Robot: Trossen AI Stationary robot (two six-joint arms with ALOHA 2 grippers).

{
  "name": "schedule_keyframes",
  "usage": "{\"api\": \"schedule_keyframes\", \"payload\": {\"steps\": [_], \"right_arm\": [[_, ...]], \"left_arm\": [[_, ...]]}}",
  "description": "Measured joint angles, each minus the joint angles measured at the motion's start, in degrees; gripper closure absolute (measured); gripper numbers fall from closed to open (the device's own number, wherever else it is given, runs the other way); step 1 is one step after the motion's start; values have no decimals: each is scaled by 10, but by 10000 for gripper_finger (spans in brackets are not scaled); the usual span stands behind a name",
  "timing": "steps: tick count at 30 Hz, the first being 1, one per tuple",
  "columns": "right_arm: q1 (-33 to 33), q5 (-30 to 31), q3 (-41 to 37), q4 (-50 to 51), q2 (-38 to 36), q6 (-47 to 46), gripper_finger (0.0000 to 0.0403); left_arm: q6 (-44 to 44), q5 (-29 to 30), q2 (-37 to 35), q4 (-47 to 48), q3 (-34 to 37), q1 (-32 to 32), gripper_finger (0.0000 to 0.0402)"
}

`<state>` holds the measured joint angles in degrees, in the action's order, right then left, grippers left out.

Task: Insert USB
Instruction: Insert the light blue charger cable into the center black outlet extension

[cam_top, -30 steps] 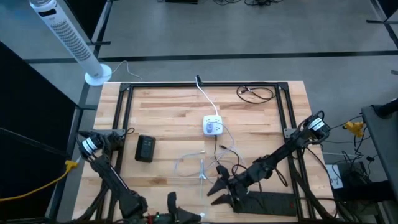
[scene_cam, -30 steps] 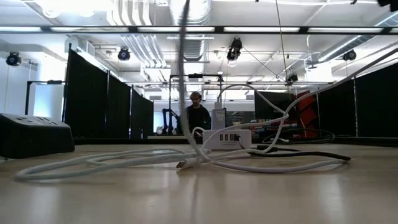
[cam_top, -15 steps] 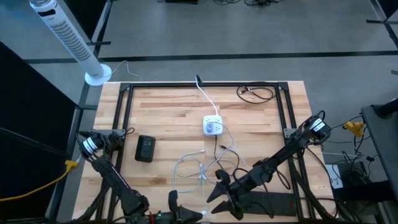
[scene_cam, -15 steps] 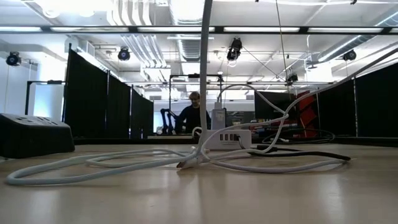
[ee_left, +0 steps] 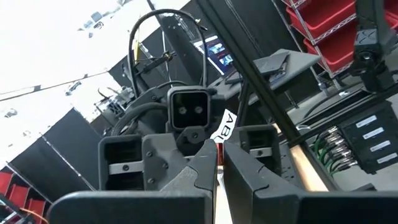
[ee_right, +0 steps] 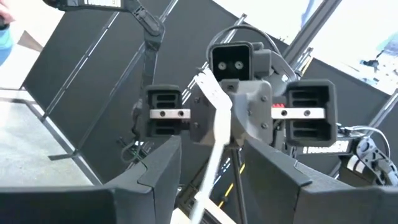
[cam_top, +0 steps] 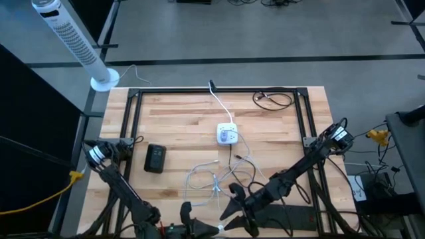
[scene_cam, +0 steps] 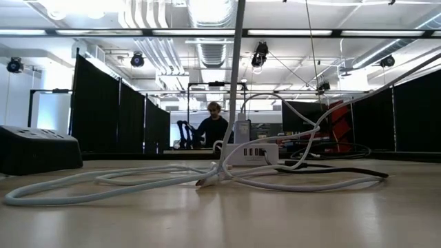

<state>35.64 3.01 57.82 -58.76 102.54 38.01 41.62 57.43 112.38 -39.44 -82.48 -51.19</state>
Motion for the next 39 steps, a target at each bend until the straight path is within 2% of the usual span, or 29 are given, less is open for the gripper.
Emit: {"api": "schedule_keyframes", "payload": {"steps": [20, 24, 33, 39], "right_arm": [[7, 2, 3, -5, 0, 30, 314], [7, 1, 11, -1, 0, 26, 313], [7, 0, 12, 2, 0, 25, 283], [7, 1, 12, 1, 0, 27, 309]], "left_arm": [[-8, -3, 0, 5, 0, 11, 399], [-14, -2, 0, 7, 0, 14, 399], [-19, -1, 0, 10, 0, 18, 399], [-19, -5, 0, 10, 0, 19, 399]]}}
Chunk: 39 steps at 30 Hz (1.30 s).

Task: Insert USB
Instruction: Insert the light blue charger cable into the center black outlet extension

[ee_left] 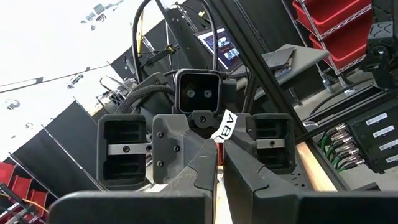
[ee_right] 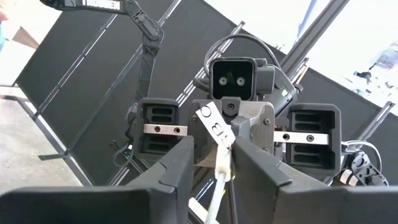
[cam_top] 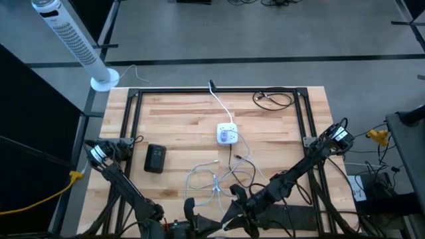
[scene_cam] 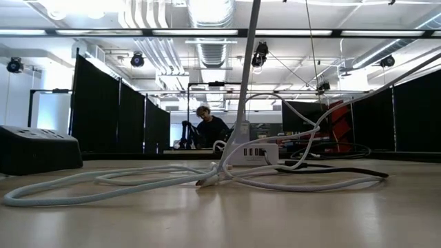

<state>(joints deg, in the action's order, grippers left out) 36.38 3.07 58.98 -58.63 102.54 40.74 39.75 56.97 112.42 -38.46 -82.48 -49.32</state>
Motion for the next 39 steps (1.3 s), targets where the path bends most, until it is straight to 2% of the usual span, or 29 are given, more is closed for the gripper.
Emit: {"api": "schedule_keyframes", "payload": {"steps": [5, 10, 13, 20, 24, 36, 39], "right_arm": [[0, 0, 0, 0, 0, 4, 344], [0, 1, 0, 0, 0, 5, 359], [0, 1, 0, 5, -1, 6, 351], [0, -1, 0, 9, -1, 20, 305], [0, 1, 0, 8, -1, 20, 299], [1, 21, 0, 7, -1, 23, 375], [2, 48, 0, 8, -1, 23, 384]], "left_arm": [[-1, -10, 0, 0, 0, 1, 399], [-2, -12, 0, 0, 0, 2, 399], [-2, -12, 0, 0, 0, 2, 399], [-1, -14, 0, -5, 0, 3, 399], [2, -23, 0, -9, 0, 4, 399], [12, -25, 0, -12, 0, 5, 399], [14, -23, 0, -12, 0, 5, 399]]}}
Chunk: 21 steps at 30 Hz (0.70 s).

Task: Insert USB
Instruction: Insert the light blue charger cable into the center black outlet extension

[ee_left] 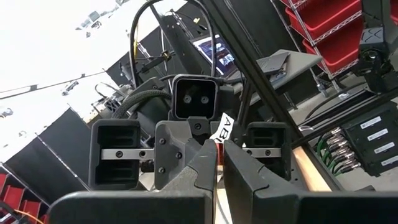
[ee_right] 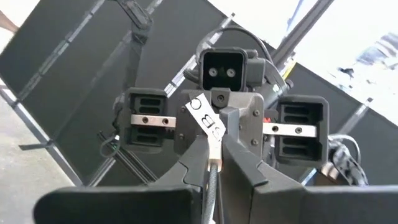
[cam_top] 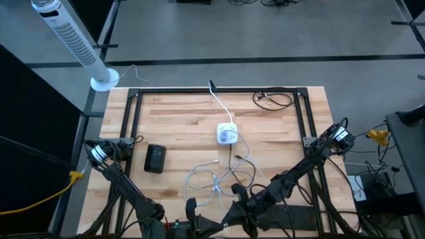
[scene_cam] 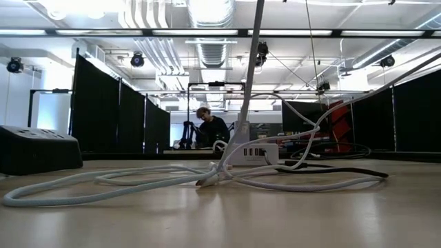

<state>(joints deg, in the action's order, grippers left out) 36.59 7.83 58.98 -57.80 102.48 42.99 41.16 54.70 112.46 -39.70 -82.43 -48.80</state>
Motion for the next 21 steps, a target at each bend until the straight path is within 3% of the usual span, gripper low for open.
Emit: {"api": "schedule_keyframes", "payload": {"steps": [5, 21], "right_arm": [[3, 52, 0, 5, 0, -4, 384], [11, 71, -1, 20, 1, 16, 385]], "left_arm": [[8, 32, 0, -2, 0, -6, 399], [-61, 133, 0, 93, -1, -19, 399]]}}
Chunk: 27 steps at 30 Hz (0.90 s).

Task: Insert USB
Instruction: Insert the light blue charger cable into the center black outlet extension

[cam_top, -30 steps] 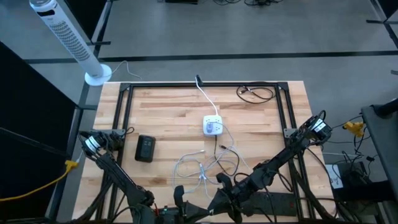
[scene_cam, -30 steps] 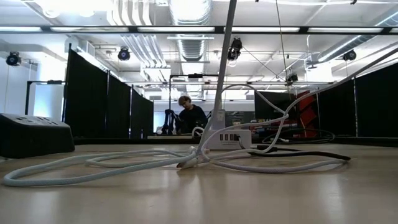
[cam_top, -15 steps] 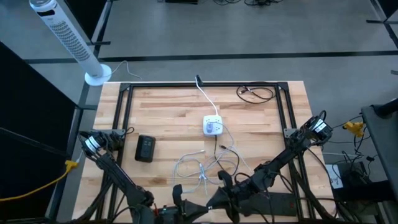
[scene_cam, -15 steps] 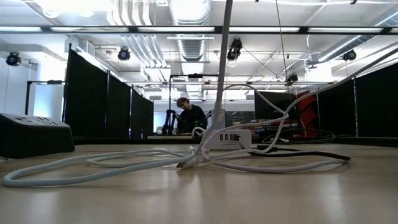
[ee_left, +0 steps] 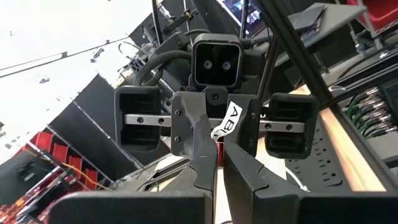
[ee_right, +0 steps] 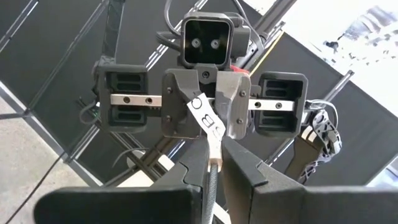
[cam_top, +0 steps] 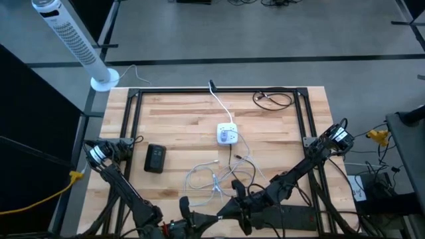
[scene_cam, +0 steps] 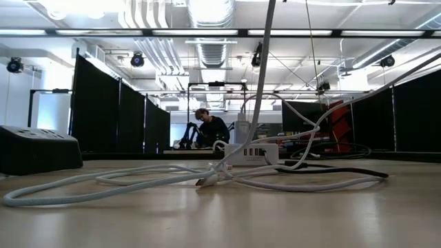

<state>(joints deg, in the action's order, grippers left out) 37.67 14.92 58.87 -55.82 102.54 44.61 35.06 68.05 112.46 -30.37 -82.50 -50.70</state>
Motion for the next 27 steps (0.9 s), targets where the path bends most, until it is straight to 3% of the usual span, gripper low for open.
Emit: {"api": "schedule_keyframes", "payload": {"steps": [8, 18, 27], "right_arm": [[0, -3, 0, 5, 0, 4, 385], [1, -8, 31, 87, -1, 5, 381], [6, -39, 34, 96, -2, 5, 286]], "left_arm": [[-16, 14, -1, 30, 0, 0, 399], [-23, 35, -1, 49, 0, -7, 399], [-24, 65, -1, 54, 2, -7, 399]]}}
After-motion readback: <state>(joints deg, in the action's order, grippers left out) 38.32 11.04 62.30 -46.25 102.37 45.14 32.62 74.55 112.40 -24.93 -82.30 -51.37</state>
